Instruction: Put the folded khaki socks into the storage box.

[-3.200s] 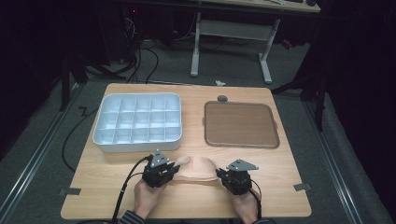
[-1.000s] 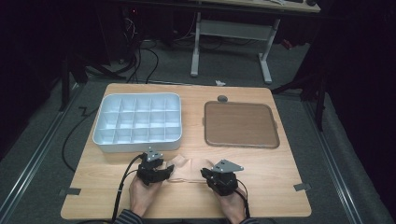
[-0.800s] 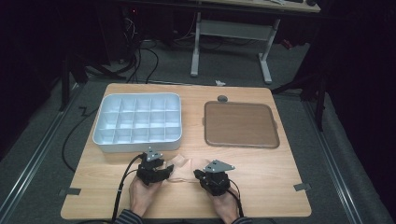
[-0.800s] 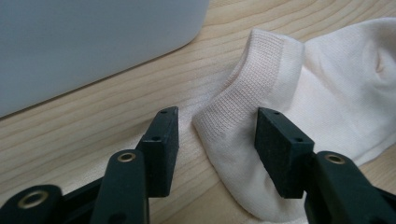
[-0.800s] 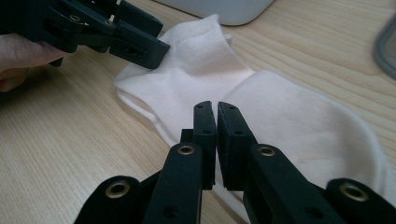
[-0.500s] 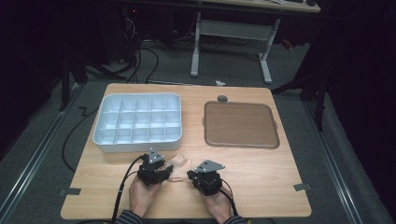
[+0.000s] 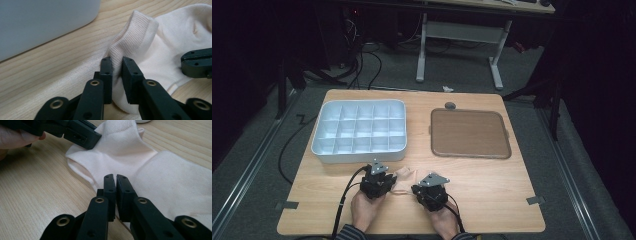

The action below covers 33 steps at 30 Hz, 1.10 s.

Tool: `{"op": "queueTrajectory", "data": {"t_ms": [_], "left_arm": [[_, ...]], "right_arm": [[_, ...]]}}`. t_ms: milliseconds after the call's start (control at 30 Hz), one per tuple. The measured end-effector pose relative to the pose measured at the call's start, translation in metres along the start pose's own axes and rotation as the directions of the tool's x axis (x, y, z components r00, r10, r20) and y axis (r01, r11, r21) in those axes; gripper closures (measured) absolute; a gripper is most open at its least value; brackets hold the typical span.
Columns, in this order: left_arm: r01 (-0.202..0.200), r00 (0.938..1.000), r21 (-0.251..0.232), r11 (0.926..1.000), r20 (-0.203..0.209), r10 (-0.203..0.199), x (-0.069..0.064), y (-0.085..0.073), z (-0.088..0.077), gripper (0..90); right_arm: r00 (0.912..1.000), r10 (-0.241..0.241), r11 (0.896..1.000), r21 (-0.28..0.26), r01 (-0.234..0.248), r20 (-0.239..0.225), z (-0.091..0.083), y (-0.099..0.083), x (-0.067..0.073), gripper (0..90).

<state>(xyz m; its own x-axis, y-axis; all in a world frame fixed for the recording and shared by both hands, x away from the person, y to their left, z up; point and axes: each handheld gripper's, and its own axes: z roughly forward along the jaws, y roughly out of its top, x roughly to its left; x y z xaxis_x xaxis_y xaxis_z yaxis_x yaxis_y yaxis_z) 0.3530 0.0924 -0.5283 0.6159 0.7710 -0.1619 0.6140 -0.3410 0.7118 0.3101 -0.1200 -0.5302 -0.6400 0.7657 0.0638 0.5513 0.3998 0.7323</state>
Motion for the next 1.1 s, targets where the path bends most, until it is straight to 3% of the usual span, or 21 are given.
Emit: {"op": "queueTrajectory", "data": {"t_ms": [133,567,967,1100], "left_arm": [[0.022,0.9991,-0.001,0.9997,0.037,-0.022,0.004,0.0,0.0,82.9],[0.041,0.9944,-0.039,0.9984,0.099,-0.037,0.009,0.002,-0.013,85.3],[0.067,0.9857,-0.077,0.9948,0.16,-0.054,0.011,0.004,-0.023,85.5],[0.048,0.9865,-0.079,0.9957,0.16,-0.035,0.008,0.008,-0.027,85.6]], "right_arm": [[1.0,-0.004,1.0,-0.008,0.004,-0.001,0.0,-0.001,0.0,86.1],[1.0,-0.005,1.0,-0.007,0.005,0.0,0.0,-0.002,0.0,86.0],[1.0,0.002,1.0,-0.001,-0.002,0.006,0.0,-0.001,0.002,86.1],[1.0,0.005,1.0,0.002,-0.005,0.004,0.0,-0.001,0.001,86.1]]}}
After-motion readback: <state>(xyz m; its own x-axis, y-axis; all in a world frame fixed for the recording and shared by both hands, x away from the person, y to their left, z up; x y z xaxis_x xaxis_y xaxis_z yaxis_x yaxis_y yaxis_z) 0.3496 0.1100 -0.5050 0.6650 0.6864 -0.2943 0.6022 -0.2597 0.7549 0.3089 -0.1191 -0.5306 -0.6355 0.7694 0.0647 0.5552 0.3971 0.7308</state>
